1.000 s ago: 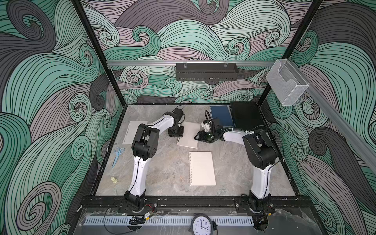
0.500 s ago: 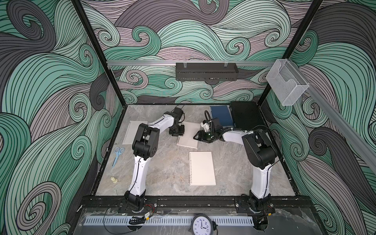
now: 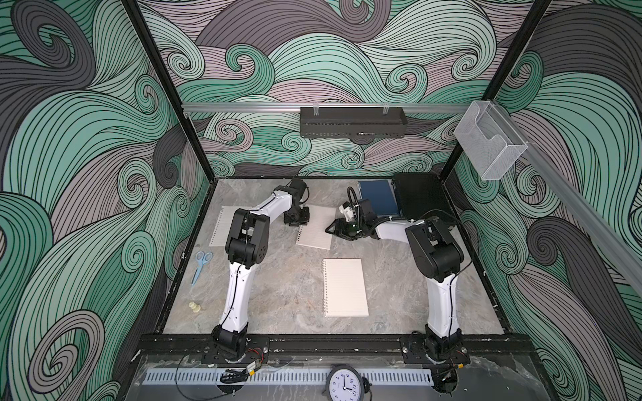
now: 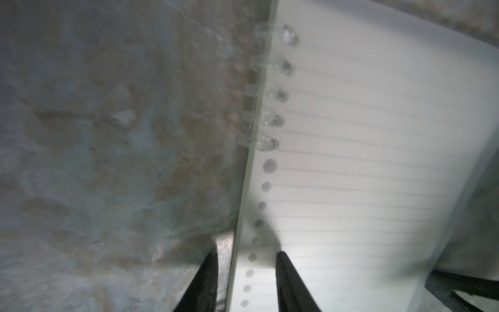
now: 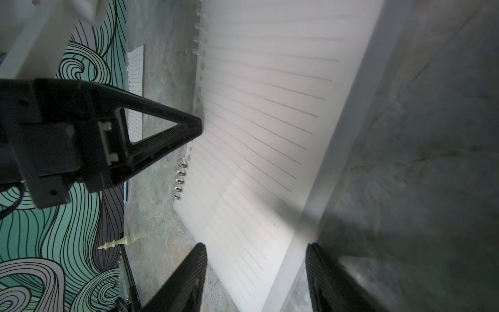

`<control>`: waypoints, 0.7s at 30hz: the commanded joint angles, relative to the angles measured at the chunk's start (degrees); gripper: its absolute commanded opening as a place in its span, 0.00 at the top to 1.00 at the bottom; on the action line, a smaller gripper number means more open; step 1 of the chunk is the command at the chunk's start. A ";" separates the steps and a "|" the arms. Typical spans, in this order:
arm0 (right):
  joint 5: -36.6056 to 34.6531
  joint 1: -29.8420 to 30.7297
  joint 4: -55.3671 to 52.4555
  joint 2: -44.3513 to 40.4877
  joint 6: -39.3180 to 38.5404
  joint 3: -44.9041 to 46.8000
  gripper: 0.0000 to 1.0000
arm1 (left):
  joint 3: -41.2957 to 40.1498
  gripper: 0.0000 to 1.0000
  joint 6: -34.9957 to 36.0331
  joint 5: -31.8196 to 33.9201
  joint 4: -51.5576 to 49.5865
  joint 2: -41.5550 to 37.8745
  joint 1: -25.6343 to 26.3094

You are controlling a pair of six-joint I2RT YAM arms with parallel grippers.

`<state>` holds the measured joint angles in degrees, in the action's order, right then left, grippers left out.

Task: Tear off pages from different notebooks
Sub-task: Move the notebook to the center of the board.

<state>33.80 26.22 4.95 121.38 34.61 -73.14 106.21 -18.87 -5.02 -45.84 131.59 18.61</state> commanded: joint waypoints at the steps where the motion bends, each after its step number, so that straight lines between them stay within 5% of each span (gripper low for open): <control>1: 1.64 0.93 2.00 2.85 2.62 -2.62 0.40 | 2.68 0.60 1.89 5.44 -4.39 1.09 -1.00; 9: 2.80 0.66 0.50 2.10 1.70 -5.35 0.39 | 10.87 0.44 5.43 11.78 -10.32 -1.92 -1.09; 21: -1.29 -6.08 -2.91 -16.71 -3.55 10.28 0.34 | -0.18 0.31 4.00 2.38 -4.36 -10.65 5.99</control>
<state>34.48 21.12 4.10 107.42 33.21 -65.32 107.63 -14.52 0.82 -51.42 122.65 21.74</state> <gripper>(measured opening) 0.660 0.688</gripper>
